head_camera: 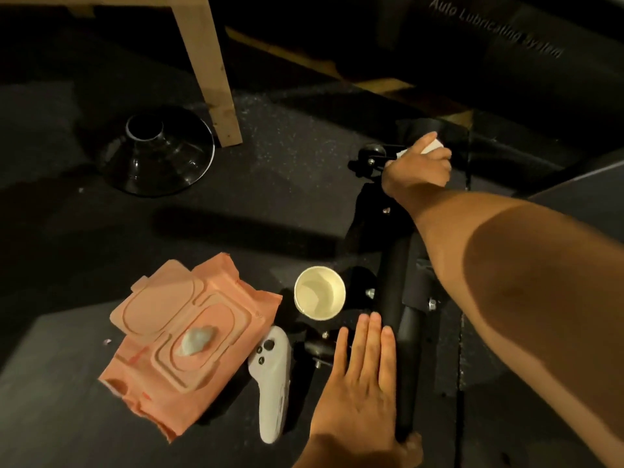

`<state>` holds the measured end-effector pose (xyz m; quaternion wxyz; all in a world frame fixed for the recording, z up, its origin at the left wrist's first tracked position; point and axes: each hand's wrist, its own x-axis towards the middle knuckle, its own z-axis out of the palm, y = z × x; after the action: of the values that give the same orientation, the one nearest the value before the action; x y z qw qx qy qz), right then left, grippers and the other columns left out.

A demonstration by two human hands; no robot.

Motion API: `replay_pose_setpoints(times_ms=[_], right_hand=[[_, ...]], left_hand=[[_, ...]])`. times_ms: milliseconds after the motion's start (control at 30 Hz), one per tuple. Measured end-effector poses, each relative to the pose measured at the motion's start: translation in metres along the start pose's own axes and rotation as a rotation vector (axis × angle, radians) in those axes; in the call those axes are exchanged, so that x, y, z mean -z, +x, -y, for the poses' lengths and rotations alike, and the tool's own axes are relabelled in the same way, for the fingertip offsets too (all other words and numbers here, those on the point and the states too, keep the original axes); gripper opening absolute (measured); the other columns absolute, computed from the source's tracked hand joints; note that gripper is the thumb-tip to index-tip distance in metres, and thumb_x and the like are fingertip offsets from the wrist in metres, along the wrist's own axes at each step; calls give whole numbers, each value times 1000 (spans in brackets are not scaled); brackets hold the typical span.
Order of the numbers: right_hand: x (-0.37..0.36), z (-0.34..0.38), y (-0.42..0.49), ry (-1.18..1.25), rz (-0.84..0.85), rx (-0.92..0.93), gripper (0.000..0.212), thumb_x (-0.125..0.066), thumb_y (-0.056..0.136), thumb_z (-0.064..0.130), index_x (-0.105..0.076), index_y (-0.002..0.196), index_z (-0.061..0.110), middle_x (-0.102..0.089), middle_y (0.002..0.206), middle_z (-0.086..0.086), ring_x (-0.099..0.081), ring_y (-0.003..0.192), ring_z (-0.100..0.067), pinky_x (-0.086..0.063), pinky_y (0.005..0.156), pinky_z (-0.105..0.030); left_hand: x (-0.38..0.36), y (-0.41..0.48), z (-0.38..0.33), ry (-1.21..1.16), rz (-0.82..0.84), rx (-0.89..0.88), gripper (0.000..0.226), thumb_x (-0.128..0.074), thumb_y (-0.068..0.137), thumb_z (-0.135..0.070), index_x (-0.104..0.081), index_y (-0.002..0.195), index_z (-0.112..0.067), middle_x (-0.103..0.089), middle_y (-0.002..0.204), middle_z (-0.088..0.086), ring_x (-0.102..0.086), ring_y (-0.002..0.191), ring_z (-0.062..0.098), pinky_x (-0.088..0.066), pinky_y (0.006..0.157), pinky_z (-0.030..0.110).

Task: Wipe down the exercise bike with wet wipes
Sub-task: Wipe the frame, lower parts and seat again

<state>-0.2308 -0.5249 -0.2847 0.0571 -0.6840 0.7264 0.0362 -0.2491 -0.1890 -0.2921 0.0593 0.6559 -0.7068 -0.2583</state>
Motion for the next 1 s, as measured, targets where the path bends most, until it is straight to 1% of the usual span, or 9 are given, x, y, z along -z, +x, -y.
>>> replay_pose_setpoints(times_ms=[100, 167, 300, 467, 600, 733, 833, 900, 1000], right_hand=[[-1, 7, 20, -69, -38, 43, 76, -41, 94, 35, -3, 154, 9, 0, 154, -36, -18, 135, -56, -20, 111, -56], [3, 5, 30, -35, 2, 70, 74, -41, 93, 32, -5, 155, 13, 7, 157, -30, -8, 142, -51, -14, 115, -53], [10, 3, 57, 68, 0, 29, 67, -39, 94, 34, -12, 154, 20, 6, 162, -15, -3, 147, -38, -17, 116, -49], [14, 0, 70, 30, -22, 66, 68, -39, 96, 41, -9, 154, 21, -8, 159, -19, -18, 140, -44, -28, 109, -53], [12, -3, 56, -39, 25, 183, 62, -37, 94, 38, -18, 153, 30, -3, 161, -15, -10, 143, -44, -23, 114, -55], [8, -12, 17, -35, 9, 172, 65, -13, 94, 55, -17, 153, 31, 2, 162, -14, -5, 144, -45, -17, 115, -59], [6, -15, -15, -40, 48, 104, 64, -27, 99, 52, -6, 155, 29, 8, 159, -25, -16, 139, -50, -23, 114, -53], [8, -15, -40, -103, 64, 73, 70, -31, 99, 51, 2, 155, 26, 6, 156, -32, -20, 137, -53, -29, 111, -52], [10, -25, -68, -193, 104, 140, 70, -31, 101, 43, 6, 155, 19, 6, 155, -35, -10, 143, -50, -22, 117, -49]], left_hand=[[-16, 3, 1, -82, -190, 28, 56, -12, 103, -29, -39, 140, 4, -40, 148, 26, -28, 143, 39, -25, 109, 51], [-23, 7, -4, -32, -251, 42, 54, -4, 105, -13, -45, 135, 2, -46, 144, 23, -43, 137, 38, -31, 105, 49], [-28, 15, -2, -44, -262, 51, 41, -20, 103, -8, -52, 128, -3, -59, 133, 18, -54, 127, 32, -42, 99, 45], [-31, 29, 14, -62, -290, 69, 31, -33, 101, -12, -58, 118, -10, -67, 122, 12, -62, 117, 25, -47, 95, 40], [-33, 25, 10, -40, -353, 99, 35, -30, 102, -9, -55, 126, -6, -64, 128, 15, -60, 121, 29, -43, 97, 42], [-27, 17, 5, -37, -232, 96, 42, -17, 104, -6, -51, 129, -3, -55, 137, 22, -59, 122, 31, -36, 103, 45], [-23, 10, 7, -77, -155, 89, 50, -28, 104, -36, -45, 136, -1, -39, 145, 22, -51, 130, 36, -27, 108, 48], [-16, 9, 5, -101, -31, 85, 101, -46, 78, -76, -36, 141, 2, -33, 150, 23, -37, 138, 37, -26, 109, 48], [8, 8, 3, 0, 24, 0, 121, -44, 77, -77, 15, 148, 1, 26, 157, 24, 22, 146, 38, 7, 120, 48]])
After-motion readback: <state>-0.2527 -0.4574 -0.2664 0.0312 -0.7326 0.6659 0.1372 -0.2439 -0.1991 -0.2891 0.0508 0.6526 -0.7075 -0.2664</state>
